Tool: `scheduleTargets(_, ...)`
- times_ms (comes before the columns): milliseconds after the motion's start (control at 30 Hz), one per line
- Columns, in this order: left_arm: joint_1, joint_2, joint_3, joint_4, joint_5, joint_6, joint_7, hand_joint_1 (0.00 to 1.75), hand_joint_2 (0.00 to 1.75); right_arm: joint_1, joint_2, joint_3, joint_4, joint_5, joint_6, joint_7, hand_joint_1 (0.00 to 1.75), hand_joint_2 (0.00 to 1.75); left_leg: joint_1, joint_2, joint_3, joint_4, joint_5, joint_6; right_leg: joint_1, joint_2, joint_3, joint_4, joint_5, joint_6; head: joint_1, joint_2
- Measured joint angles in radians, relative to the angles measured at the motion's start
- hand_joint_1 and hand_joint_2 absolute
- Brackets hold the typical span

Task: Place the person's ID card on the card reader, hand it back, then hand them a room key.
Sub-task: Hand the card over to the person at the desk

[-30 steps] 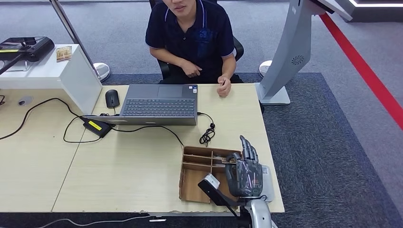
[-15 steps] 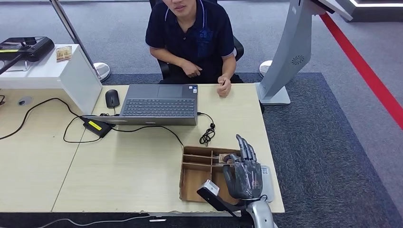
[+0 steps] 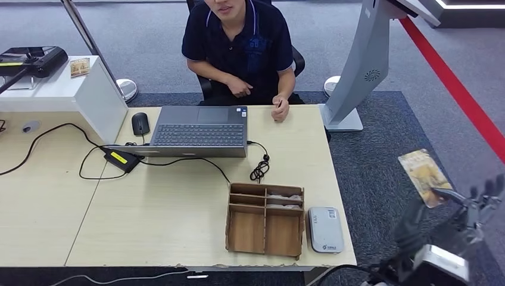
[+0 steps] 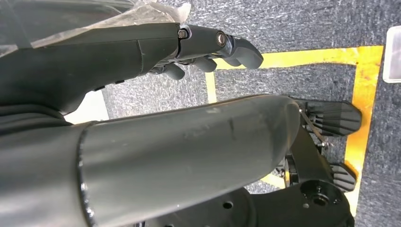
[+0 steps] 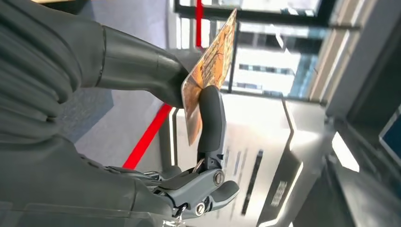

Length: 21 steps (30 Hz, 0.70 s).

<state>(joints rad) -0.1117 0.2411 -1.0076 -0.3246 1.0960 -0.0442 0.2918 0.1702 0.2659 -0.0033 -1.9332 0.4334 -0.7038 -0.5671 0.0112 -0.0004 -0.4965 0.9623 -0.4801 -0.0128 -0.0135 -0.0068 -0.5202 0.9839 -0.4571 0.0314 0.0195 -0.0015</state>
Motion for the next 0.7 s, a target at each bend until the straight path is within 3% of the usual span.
scheduleTargets(233,-0.003,-0.004,0.002,0.000,-0.002,0.003,-0.001,0.00,0.00,0.034,0.031,-0.150,-0.086,-0.117,0.002,-0.066,1.75,1.75,0.001,0.000,0.000,0.000,0.000,0.000,0.000,0.000,0.000,0.000,0.000,0.000,0.000,0.000)
scheduleTargets(433,-0.008,-0.011,0.002,0.000,0.004,0.004,-0.013,0.00,0.00,0.035,0.052,-0.186,-0.088,-0.103,0.005,-0.101,1.75,1.75,0.001,0.000,0.000,0.000,0.000,0.000,0.000,0.000,0.001,0.001,0.000,0.000,0.000,0.000)
scheduleTargets(533,-0.010,-0.014,0.002,0.000,0.002,0.006,-0.013,0.00,0.00,0.030,0.054,-0.188,-0.075,-0.020,0.006,-0.119,1.75,1.75,0.001,0.000,0.000,0.000,0.000,0.000,0.000,0.000,0.001,0.001,0.000,0.000,0.000,0.000)
scheduleTargets(700,-0.012,-0.017,0.002,0.000,-0.015,-0.009,-0.013,0.00,0.00,0.018,0.053,-0.177,-0.051,0.235,0.008,-0.126,1.75,1.75,0.001,-0.001,-0.001,0.000,0.000,0.000,0.000,0.000,0.002,0.001,0.000,0.000,0.000,0.000)
